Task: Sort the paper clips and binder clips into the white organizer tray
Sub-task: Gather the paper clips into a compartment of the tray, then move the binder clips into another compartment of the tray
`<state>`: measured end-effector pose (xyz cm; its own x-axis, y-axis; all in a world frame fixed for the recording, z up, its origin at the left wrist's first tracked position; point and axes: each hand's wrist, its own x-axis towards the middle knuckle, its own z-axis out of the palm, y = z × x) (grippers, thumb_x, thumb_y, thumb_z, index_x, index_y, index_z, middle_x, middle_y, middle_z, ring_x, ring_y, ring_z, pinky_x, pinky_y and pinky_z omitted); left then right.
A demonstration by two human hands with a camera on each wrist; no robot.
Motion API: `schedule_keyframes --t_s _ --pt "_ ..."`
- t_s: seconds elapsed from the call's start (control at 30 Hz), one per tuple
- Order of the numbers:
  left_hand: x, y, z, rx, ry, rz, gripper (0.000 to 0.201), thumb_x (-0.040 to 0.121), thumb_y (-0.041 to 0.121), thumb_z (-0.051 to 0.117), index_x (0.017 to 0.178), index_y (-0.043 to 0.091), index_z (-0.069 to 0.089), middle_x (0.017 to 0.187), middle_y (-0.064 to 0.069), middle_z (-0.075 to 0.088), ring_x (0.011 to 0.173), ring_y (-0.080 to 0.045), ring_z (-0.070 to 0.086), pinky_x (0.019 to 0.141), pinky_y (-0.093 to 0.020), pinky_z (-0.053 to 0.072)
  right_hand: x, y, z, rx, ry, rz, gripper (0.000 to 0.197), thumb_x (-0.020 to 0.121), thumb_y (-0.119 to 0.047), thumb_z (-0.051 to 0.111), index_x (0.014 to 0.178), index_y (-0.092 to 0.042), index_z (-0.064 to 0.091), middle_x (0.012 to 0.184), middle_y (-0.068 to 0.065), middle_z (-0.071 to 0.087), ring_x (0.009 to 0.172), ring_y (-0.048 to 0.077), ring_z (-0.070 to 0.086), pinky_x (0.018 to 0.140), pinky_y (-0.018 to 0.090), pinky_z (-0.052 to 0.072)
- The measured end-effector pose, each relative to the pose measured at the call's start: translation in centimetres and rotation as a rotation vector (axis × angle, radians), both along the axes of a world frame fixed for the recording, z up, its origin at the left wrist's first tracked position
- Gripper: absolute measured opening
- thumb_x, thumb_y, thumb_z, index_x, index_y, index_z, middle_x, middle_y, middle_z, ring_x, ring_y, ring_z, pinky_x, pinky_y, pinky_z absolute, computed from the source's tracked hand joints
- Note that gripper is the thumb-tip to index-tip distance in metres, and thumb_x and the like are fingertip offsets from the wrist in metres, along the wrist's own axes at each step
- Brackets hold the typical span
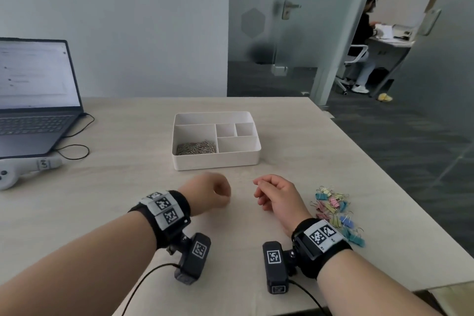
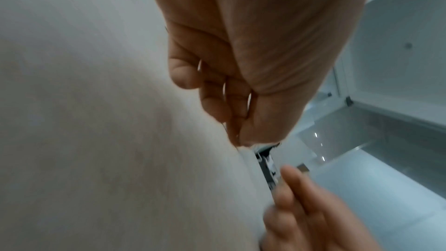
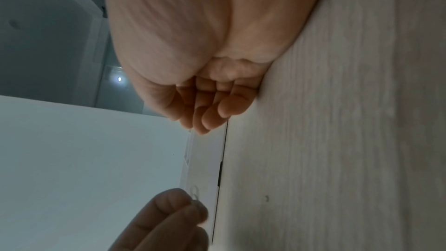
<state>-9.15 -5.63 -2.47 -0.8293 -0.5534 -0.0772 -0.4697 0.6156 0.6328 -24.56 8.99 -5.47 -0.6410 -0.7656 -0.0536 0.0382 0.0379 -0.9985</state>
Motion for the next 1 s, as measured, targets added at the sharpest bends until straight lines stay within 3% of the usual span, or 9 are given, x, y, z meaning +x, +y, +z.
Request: schedule_keyframes --t_s 0.1,0.17,0.37,0.47,0.6,0.8,0.87,1.0 --pt "0.0 -3.1 0.7 -0.027 0.264 0.272 0.01 0.081 0.022 0.075 0.081 0.03 0.07 0.077 0.014 0.067 0.069 -0.004 0.06 0.064 -0.019 0.044 -0.2 0.0 -0.2 -0.016 -0.011 0.004 0.014 0.096 -0.009 0.058 0.095 -0.005 0.071 0.071 0.006 0.065 0.059 0.015 0.056 0.052 0.025 0.044" --pt "-0.3 -5.1 1.5 -0.078 0.351 0.399 0.005 0.083 0.024 0.073 0.085 0.029 0.073 0.08 0.013 0.07 0.074 -0.007 0.063 0.068 -0.021 0.044 -0.3 0.0 -0.2 -0.021 -0.018 0.011 0.014 0.096 -0.008 0.057 0.093 -0.007 0.071 0.072 0.007 0.065 0.059 0.015 0.056 0.052 0.026 0.044" --pt "-1.7 -9.1 2.4 -0.154 0.293 0.561 0.022 0.088 0.027 0.065 0.108 0.027 0.075 0.103 0.005 0.075 0.09 -0.017 0.066 0.083 -0.027 0.049 -0.4 0.2 -0.4 -0.037 -0.027 0.026 0.016 0.096 -0.007 0.056 0.094 -0.008 0.071 0.072 0.007 0.065 0.06 0.014 0.057 0.053 0.026 0.045" --pt "-1.7 -8.3 1.8 -0.108 0.326 0.587 0.027 0.089 0.03 0.062 0.113 0.028 0.073 0.11 0.005 0.073 0.097 -0.018 0.066 0.085 -0.029 0.049 -0.5 0.3 -0.5 -0.039 -0.022 0.028 0.016 0.096 -0.007 0.055 0.094 -0.009 0.071 0.073 0.007 0.065 0.061 0.015 0.057 0.053 0.026 0.045" --pt "-1.4 -5.2 1.0 -0.134 0.427 0.561 0.017 0.089 0.027 0.061 0.096 0.026 0.076 0.097 0.006 0.072 0.088 -0.016 0.065 0.082 -0.03 0.05 -0.4 0.4 -0.4 -0.032 -0.002 0.043 0.016 0.095 -0.009 0.056 0.093 -0.01 0.072 0.074 0.006 0.066 0.063 0.015 0.058 0.055 0.026 0.046" --pt "-1.7 1.3 -1.4 0.156 0.499 0.502 0.013 0.089 0.02 0.063 0.088 0.028 0.074 0.082 0.01 0.068 0.062 -0.01 0.057 0.061 -0.024 0.043 0.2 1.3 0.9 0.026 0.021 0.013 0.015 0.094 -0.015 0.058 0.094 -0.014 0.073 0.079 0.001 0.068 0.069 0.014 0.06 0.057 0.027 0.046" --pt "-2.2 3.1 -1.9 0.224 0.509 0.489 0.014 0.089 0.018 0.063 0.087 0.027 0.074 0.078 0.009 0.067 0.059 -0.009 0.054 0.056 -0.024 0.041 0.1 2.0 2.0 0.073 0.115 0.013 0.014 0.094 -0.021 0.059 0.095 -0.019 0.073 0.081 -0.003 0.068 0.071 0.01 0.059 0.059 0.024 0.045" --pt "-3.5 6.1 -2.1 0.271 0.47 0.438 0.015 0.088 0.016 0.064 0.088 0.027 0.074 0.087 0.008 0.07 0.072 -0.009 0.061 0.062 -0.021 0.042 -1.5 5.0 4.9 0.18 0.468 0.079 0.01 0.09 -0.031 0.064 0.093 -0.026 0.073 0.084 -0.013 0.069 0.075 0.003 0.061 0.072 0.023 0.049"
